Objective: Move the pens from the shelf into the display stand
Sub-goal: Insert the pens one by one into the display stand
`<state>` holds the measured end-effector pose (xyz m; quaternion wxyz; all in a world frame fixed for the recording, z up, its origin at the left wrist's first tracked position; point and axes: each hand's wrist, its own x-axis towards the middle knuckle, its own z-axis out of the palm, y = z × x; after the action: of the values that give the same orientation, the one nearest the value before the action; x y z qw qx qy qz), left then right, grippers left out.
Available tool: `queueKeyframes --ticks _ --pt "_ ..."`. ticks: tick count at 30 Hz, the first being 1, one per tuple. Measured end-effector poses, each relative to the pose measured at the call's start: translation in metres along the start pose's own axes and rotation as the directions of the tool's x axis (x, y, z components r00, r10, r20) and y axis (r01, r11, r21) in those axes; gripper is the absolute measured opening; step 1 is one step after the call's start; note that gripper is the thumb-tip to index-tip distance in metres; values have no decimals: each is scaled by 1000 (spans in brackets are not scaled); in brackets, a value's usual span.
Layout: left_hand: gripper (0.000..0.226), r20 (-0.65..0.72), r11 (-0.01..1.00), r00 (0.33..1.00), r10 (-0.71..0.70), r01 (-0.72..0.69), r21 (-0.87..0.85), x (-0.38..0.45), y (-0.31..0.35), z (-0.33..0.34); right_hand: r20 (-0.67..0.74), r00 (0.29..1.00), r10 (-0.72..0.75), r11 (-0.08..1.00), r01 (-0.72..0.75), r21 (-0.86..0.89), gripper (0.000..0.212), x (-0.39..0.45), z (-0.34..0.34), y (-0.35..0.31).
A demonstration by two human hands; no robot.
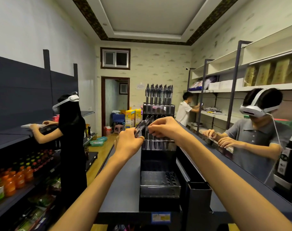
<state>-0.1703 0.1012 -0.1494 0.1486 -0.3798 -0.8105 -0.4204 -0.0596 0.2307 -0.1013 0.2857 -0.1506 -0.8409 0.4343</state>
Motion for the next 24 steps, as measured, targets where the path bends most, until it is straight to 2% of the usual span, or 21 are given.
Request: queueKeyframes --ticks 2,5,9,13,17,20,22,24 --pt "22 -14 999 1000 15 -15 36 0 4 3 83 996 6 997 -12 80 26 -4 -2 -3" --pt "24 -43 996 996 73 -71 46 -1 10 9 -24 1000 -11 994 14 113 35 -6 1 -3" --pt "30 9 992 996 92 -92 85 2 15 16 -111 994 -20 977 43 211 31 -5 0 0" --pt "24 63 999 997 35 -37 38 6 14 13 -160 984 79 910 -6 415 21 -3 -9 0" --pt "19 21 997 999 -28 29 -67 5 2 11 -296 955 22 893 115 436 13 2 -20 0" --pt "17 -21 997 999 -34 32 -74 5 -4 8 -371 928 -32 944 149 293 18 5 -23 2" --pt "19 -33 996 999 -26 23 -81 6 -6 6 -433 893 -122 982 172 77 20 8 -23 5" --pt "22 -48 996 999 -17 13 -91 7 -5 5 -470 853 -225 974 196 -110 22 8 -21 7"
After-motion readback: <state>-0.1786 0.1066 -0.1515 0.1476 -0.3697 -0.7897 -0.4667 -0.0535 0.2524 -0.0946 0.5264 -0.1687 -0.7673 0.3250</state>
